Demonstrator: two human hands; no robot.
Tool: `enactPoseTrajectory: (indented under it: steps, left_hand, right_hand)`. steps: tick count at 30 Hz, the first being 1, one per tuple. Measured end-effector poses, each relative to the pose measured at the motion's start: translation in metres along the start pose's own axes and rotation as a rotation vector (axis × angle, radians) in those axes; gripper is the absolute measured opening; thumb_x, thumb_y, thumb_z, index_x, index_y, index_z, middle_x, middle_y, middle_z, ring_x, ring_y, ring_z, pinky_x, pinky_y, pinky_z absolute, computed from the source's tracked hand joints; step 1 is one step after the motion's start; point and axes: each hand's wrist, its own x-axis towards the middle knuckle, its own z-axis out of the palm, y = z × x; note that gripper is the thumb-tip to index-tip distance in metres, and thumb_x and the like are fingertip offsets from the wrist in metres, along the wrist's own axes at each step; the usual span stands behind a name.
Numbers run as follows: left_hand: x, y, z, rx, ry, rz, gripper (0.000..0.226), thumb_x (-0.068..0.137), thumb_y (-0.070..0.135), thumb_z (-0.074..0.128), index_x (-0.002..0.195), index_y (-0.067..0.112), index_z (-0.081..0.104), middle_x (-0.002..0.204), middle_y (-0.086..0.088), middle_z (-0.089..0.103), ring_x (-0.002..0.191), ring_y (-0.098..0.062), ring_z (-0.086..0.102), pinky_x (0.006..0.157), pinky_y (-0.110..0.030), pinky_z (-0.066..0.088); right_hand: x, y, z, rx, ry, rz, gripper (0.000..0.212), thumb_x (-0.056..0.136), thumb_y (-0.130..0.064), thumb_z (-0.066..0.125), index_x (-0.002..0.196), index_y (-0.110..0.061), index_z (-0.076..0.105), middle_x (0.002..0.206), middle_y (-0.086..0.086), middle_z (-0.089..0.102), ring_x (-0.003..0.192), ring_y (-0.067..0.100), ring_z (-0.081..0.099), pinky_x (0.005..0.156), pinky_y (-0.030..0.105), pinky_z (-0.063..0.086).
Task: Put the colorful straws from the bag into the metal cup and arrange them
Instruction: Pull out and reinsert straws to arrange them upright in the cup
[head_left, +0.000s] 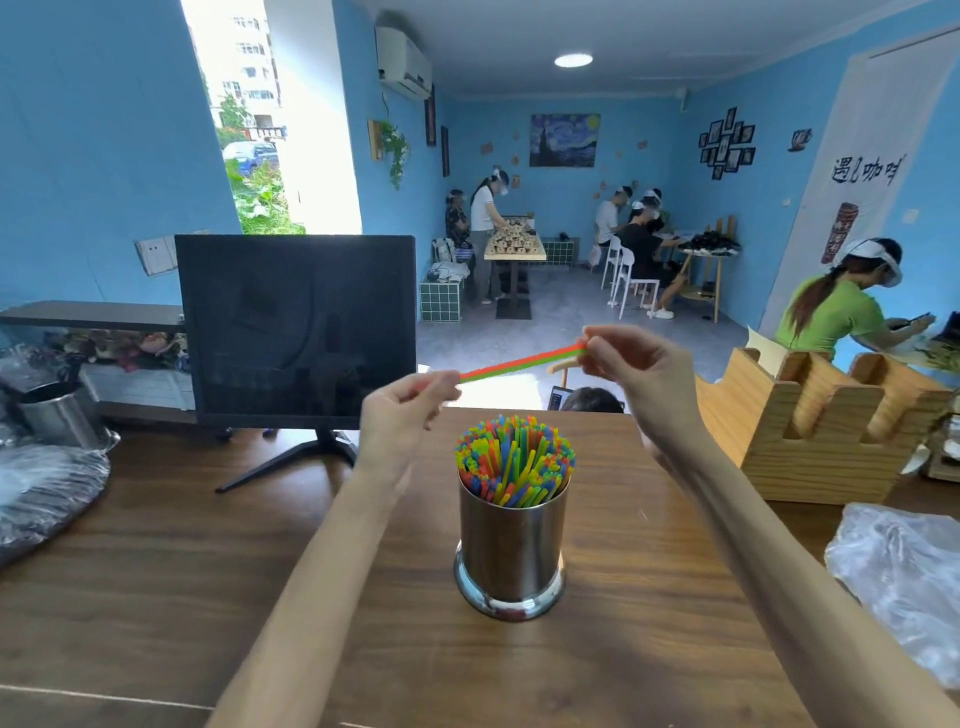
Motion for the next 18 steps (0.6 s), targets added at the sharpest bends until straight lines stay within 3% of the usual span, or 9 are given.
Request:
enactPoseTrajectory:
  steps: [3, 6, 8, 11, 13, 15, 18]
  left_hand:
    - [0.009, 0.010, -0.006, -0.261, 0.080, -0.059, 0.036, 0.069, 0.039, 0.080, 0.088, 0.008, 0.076, 0.065, 0.007, 0.064, 0.058, -0.003, 0.047, 0.058, -0.016, 0.041]
    - [0.010, 0.018, 0.003, -0.307, 0.116, 0.010, 0.029, 0.069, 0.043, 0.081, 0.084, 0.018, 0.083, 0.066, 0.007, 0.054, 0.062, -0.005, 0.046, 0.062, -0.017, 0.046]
    - [0.009, 0.021, 0.013, -0.234, 0.134, 0.065, 0.022, 0.073, 0.043, 0.080, 0.085, 0.025, 0.084, 0.075, 0.006, 0.064, 0.071, -0.006, 0.055, 0.068, -0.019, 0.050]
    - [0.006, 0.022, 0.022, -0.133, 0.101, 0.163, 0.013, 0.089, 0.025, 0.075, 0.100, 0.020, 0.079, 0.084, 0.000, 0.078, 0.075, -0.014, 0.073, 0.071, -0.024, 0.059]
    - [0.003, 0.020, 0.022, -0.045, 0.052, 0.254, 0.031, 0.088, 0.025, 0.076, 0.119, 0.022, 0.073, 0.086, 0.000, 0.080, 0.074, -0.020, 0.078, 0.069, -0.029, 0.062]
    - [-0.001, 0.013, 0.019, 0.082, -0.004, 0.350, 0.048, 0.085, 0.038, 0.077, 0.131, 0.036, 0.064, 0.090, 0.002, 0.080, 0.078, -0.022, 0.079, 0.073, -0.036, 0.064]
    - [-0.005, -0.003, 0.022, 0.200, -0.052, 0.405, 0.040, 0.088, 0.034, 0.079, 0.123, 0.048, 0.068, 0.088, 0.004, 0.080, 0.079, -0.019, 0.079, 0.077, -0.044, 0.064]
  right_hand:
    - [-0.014, 0.016, -0.001, -0.161, -0.170, 0.044, 0.014, 0.087, -0.007, 0.077, 0.095, -0.018, 0.079, 0.092, -0.001, 0.080, 0.082, 0.008, 0.072, 0.078, 0.023, 0.055]
    - [-0.029, 0.028, 0.012, -0.363, -0.364, 0.042, 0.012, 0.080, -0.014, 0.086, 0.089, -0.021, 0.081, 0.085, -0.006, 0.079, 0.081, 0.002, 0.069, 0.079, 0.018, 0.051]
    - [-0.038, 0.033, 0.023, -0.518, -0.462, -0.022, 0.012, 0.078, -0.021, 0.089, 0.087, -0.021, 0.081, 0.082, -0.007, 0.077, 0.082, 0.001, 0.068, 0.080, 0.016, 0.047]
    - [-0.044, 0.037, 0.030, -0.628, -0.474, -0.074, 0.019, 0.080, -0.029, 0.088, 0.095, -0.021, 0.078, 0.086, -0.014, 0.074, 0.092, 0.007, 0.064, 0.088, 0.027, 0.046]
    - [-0.047, 0.038, 0.022, -0.576, -0.454, -0.047, 0.022, 0.082, -0.032, 0.086, 0.099, -0.025, 0.075, 0.094, -0.015, 0.072, 0.100, 0.005, 0.062, 0.091, 0.026, 0.045]
    - [-0.050, 0.040, 0.011, -0.539, -0.509, 0.010, 0.022, 0.079, -0.039, 0.086, 0.097, -0.031, 0.077, 0.105, -0.017, 0.071, 0.111, 0.003, 0.060, 0.095, 0.025, 0.045]
    - [-0.059, 0.045, 0.003, -0.595, -0.598, 0.052, 0.027, 0.070, -0.046, 0.089, 0.094, -0.035, 0.081, 0.119, -0.019, 0.064, 0.123, 0.001, 0.052, 0.104, 0.028, 0.045]
